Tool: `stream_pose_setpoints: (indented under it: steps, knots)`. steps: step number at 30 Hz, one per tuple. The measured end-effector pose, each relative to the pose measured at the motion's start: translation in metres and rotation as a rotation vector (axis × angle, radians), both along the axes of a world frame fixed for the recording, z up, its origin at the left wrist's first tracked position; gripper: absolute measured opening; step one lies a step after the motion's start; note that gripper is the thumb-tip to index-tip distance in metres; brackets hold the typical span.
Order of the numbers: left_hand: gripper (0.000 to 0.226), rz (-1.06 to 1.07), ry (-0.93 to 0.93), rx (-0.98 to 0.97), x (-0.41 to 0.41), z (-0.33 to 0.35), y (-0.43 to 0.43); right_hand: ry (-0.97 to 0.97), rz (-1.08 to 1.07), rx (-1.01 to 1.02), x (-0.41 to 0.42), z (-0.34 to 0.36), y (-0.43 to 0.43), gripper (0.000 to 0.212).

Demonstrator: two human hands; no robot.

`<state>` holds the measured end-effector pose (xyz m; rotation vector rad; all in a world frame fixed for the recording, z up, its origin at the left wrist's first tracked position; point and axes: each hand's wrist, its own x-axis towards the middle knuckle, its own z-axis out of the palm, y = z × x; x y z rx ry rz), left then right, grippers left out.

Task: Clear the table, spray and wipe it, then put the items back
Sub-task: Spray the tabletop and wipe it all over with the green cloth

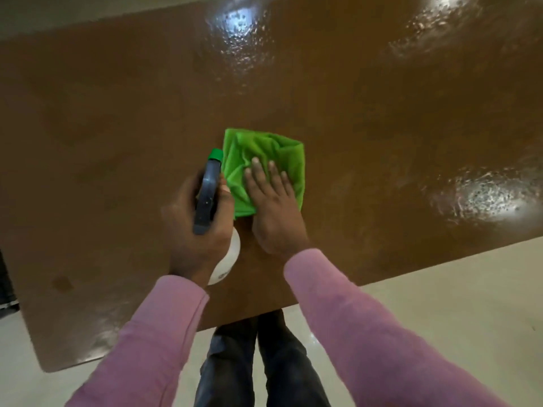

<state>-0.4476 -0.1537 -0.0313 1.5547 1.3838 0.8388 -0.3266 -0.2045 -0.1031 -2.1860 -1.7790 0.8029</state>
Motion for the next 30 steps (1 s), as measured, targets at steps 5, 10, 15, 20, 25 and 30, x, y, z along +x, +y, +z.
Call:
stream_pose_setpoints:
  steps: [5,10,15,20,25,30]
  knots:
    - [0.013,-0.055,0.046,0.009,-0.009,0.0,-0.024,-0.198,-0.259,-0.029,0.149,0.002,-0.051,0.077]
    - [0.007,-0.084,0.107,0.077,-0.009,0.0,-0.041,-0.22,-0.651,-0.112,0.188,-0.001,-0.057,0.071]
    - [0.01,-0.045,0.14,0.05,-0.007,-0.001,-0.041,-0.004,-0.121,0.017,-0.012,-0.003,-0.072,0.081]
    - [0.006,-0.004,0.105,-0.005,-0.01,0.0,-0.037,-0.102,-0.074,-0.003,0.059,-0.006,-0.128,0.085]
    - [0.007,-0.085,0.101,0.06,-0.006,0.001,-0.04,-0.172,-0.61,-0.08,0.189,0.001,-0.158,0.076]
    - [0.009,-0.075,0.074,0.03,-0.015,0.007,-0.042,-0.091,-0.499,-0.012,0.034,-0.006,-0.142,0.077]
